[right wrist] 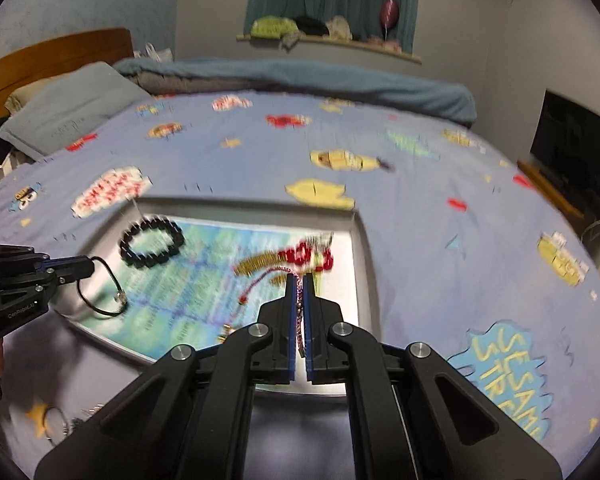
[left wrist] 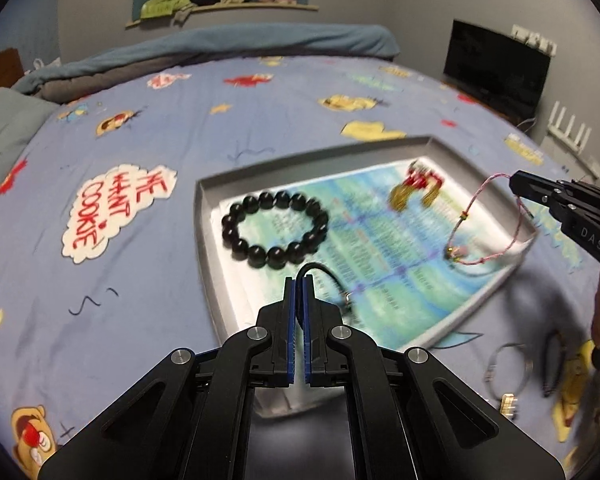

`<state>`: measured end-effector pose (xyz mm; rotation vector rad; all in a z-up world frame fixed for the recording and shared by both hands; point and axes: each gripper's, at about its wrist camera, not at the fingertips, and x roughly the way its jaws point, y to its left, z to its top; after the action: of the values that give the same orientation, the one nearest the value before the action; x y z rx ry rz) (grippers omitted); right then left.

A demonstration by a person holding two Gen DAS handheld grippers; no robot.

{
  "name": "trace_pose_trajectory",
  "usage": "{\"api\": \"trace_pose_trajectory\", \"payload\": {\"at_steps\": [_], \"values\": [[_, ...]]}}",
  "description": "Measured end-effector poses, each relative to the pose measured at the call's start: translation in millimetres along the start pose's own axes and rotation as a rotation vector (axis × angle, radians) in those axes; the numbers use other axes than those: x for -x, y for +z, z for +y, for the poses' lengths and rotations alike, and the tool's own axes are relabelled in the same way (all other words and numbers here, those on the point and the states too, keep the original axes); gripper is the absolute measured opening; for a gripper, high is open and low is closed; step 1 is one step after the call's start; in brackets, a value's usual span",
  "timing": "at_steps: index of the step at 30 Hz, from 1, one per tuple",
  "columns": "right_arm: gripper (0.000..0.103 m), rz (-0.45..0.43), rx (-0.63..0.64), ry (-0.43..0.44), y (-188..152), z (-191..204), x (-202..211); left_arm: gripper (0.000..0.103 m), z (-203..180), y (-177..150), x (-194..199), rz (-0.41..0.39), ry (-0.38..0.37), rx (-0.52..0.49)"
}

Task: Organize jewelry
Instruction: 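Carry the hair tie and pink bracelet into the tray and open both grippers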

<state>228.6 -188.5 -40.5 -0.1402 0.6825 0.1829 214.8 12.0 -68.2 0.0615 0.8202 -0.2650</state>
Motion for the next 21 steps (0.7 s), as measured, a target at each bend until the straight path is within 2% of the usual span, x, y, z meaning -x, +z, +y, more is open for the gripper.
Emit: {"api": "trace_pose_trajectory", "payload": {"at_steps": [8,12,14,18,20,21], "values": [[0.003,0.135,-0.05,0.018,-17.7,-10.4,-41.7,0.004,3.3,-3.2,-21.5,0.049,0.033,-0.01],[0.003,0.157,-0.034,0.013,-22.0,-9.0,-45.6,0.004,2.5,-4.4,-24.3,0.056,0.031,-0.008],[0.005,0.161,-0.026,0.012,-22.6,-8.0,-45.9,0.008,2.8,-4.5,-24.6,0.061,0.017,0.004],[0.035,0.147,-0.013,0.008,-22.7,-5.5,-40.4,0.018,-0.1,-3.7,-22.0,0.057,0.004,0.006],[0.041,0.138,-0.004,0.008,-22.2,-3.4,-35.2,0.028,-4.0,-3.7,-18.6,0.05,0.008,-0.005],[0.049,0.136,-0.003,0.009,-21.5,-3.1,-33.8,0.048,-5.8,-3.5,-16.1,0.043,0.015,-0.009]]}}
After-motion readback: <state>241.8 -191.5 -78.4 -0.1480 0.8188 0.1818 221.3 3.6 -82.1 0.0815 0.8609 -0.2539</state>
